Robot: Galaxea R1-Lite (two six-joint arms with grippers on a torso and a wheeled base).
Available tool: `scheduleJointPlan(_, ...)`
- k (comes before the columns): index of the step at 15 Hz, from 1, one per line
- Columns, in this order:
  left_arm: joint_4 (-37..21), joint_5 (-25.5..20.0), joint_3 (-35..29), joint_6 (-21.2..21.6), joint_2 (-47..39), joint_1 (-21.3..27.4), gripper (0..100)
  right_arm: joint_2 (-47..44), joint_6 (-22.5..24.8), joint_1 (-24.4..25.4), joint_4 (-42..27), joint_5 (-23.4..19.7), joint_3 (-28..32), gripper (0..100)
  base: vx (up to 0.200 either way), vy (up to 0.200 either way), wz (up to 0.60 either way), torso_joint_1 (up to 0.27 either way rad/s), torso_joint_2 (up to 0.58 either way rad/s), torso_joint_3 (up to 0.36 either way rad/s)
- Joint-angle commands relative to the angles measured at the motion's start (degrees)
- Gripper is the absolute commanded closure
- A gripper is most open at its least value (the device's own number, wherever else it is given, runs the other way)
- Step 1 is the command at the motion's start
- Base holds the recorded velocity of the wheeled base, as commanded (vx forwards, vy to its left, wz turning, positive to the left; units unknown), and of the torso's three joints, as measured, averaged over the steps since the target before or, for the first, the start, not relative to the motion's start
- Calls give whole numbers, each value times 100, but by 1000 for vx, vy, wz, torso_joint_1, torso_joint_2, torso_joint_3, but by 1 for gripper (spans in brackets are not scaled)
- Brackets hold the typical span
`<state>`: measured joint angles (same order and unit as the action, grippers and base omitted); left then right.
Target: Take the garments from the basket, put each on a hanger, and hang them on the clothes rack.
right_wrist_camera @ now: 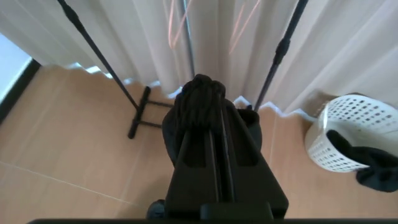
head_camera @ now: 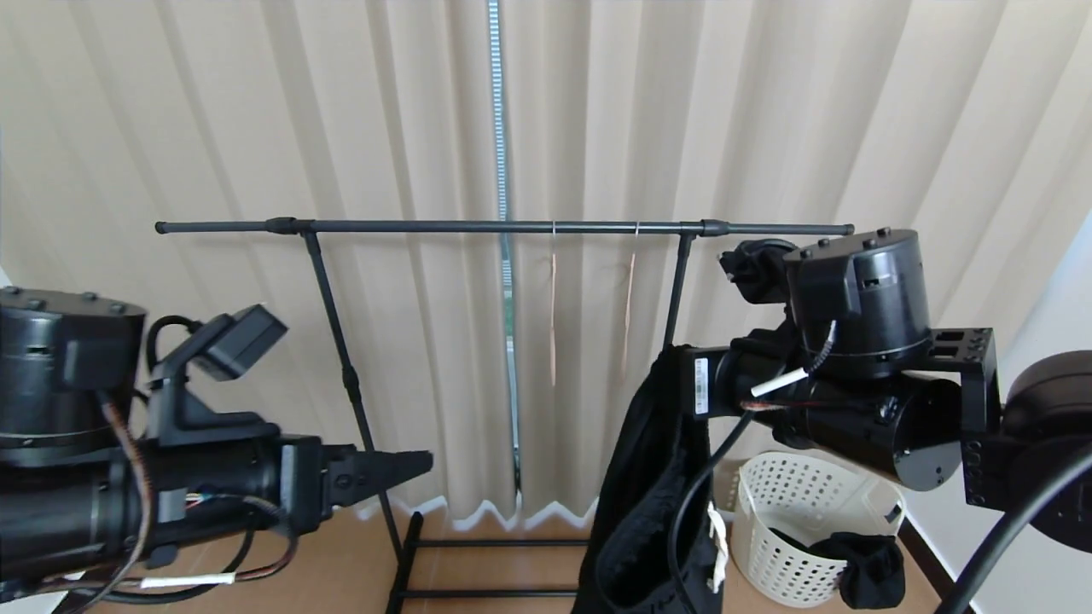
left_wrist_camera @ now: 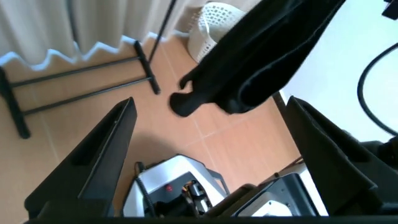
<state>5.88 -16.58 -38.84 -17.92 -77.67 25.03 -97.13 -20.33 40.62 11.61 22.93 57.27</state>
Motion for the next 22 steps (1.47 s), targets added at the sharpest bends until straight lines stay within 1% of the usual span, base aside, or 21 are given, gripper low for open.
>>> scheduleJointPlan(1,19,14,-572,-106,-1216,424,0,-368,-111,43,-167,1,724,100,0,0,0,0,0,0)
scheduleJointPlan(3,107,23,-774,-528,-1638,600,0,-517,-102,51,-246,45,1014,100,0,0,0,0,0,0)
scheduleJointPlan(4,195,225,-801,-774,-1875,705,0,-561,-102,95,-238,45,1076,100,0,0,0,0,0,0)
scheduleJointPlan(6,362,621,-792,-1020,-2165,855,0,-772,-199,271,-176,45,1269,100,0,0,0,0,0,0)
scheduleJointPlan(8,493,902,-783,-1249,-2350,978,0,-974,-331,421,-167,45,1524,100,0,0,0,0,0,0)
scheduleJointPlan(9,564,972,-783,-1284,-2420,978,0,-1036,-366,429,-167,45,1568,100,0,0,0,0,0,0)
scheduleJointPlan(13,599,1025,-748,-1284,-2648,995,0,-1141,-463,526,-167,45,1700,100,0,0,0,0,0,0)
scheduleJointPlan(15,608,1095,-739,-1275,-2745,1092,0,-1115,-507,526,-176,54,1682,100,0,0,0,0,0,0)
scheduleJointPlan(17,625,1175,-686,-1275,-2780,1215,0,-1106,-568,526,-203,177,1656,100,0,0,0,0,0,0)
scheduleJointPlan(18,784,1227,-607,-1275,-2780,1294,0,-1088,-568,535,-185,309,1664,100,0,0,0,0,0,0)
scheduleJointPlan(19,968,1298,-546,-1267,-2824,1338,0,-1027,-568,552,-203,309,1656,100,0,0,0,0,0,0)
scheduleJointPlan(22,1311,1711,-546,-1258,-3264,1338,0,-816,-568,658,-203,309,1559,100,0,0,0,0,0,0)
